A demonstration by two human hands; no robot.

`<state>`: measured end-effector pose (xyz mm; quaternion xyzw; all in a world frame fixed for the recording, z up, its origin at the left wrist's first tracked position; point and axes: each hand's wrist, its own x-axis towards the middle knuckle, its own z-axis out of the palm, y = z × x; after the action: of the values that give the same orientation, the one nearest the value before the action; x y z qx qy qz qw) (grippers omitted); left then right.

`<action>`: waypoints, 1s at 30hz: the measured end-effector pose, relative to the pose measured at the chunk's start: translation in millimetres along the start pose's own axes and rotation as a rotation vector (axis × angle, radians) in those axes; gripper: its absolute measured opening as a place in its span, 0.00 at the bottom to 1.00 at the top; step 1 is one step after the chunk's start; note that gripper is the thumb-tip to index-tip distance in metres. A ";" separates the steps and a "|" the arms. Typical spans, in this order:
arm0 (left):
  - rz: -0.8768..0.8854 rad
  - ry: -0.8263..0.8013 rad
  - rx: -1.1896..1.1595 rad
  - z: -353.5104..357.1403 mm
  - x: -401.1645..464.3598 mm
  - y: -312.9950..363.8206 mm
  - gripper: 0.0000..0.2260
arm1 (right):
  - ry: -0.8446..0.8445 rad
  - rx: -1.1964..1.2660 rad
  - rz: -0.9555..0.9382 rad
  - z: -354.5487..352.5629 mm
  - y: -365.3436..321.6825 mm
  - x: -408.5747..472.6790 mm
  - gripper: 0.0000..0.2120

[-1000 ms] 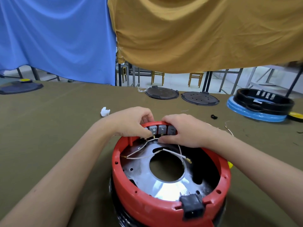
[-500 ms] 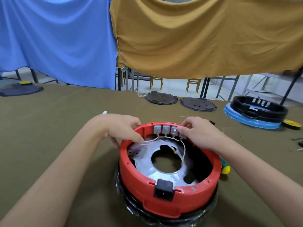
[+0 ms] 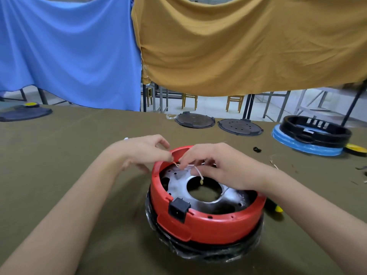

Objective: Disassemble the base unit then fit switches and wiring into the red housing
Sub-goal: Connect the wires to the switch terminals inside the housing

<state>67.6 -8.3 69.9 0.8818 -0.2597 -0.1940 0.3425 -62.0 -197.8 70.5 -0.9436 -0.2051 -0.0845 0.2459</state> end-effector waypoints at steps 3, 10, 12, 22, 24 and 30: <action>-0.006 -0.112 0.057 -4.9 -9.4 0.9 0.12 | -0.022 -0.067 0.003 1.0 -0.4 1.3 0.08; 0.203 0.067 0.021 2.9 -3.6 6.7 0.11 | -0.044 -0.229 -0.003 -8.0 -8.2 8.4 0.11; 0.248 0.090 -0.036 10.3 0.5 5.9 0.09 | -0.086 -0.309 -0.037 -7.4 -12.2 12.2 0.10; 0.024 -0.136 -0.022 -5.3 -12.1 3.5 0.12 | -0.206 -0.393 -0.067 4.6 -3.6 12.9 0.17; 0.029 -0.170 -0.002 -5.7 -16.2 4.4 0.13 | -0.150 -0.299 -0.085 7.2 1.5 10.2 0.16; 0.160 -0.003 -0.032 1.4 -7.2 9.7 0.14 | -0.074 -0.050 -0.057 7.2 -0.3 12.1 0.07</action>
<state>58.0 -10.8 77.0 0.8524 -0.3268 -0.1714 0.3704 -50.7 -189.8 67.5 -0.9457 -0.2385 -0.0617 0.2120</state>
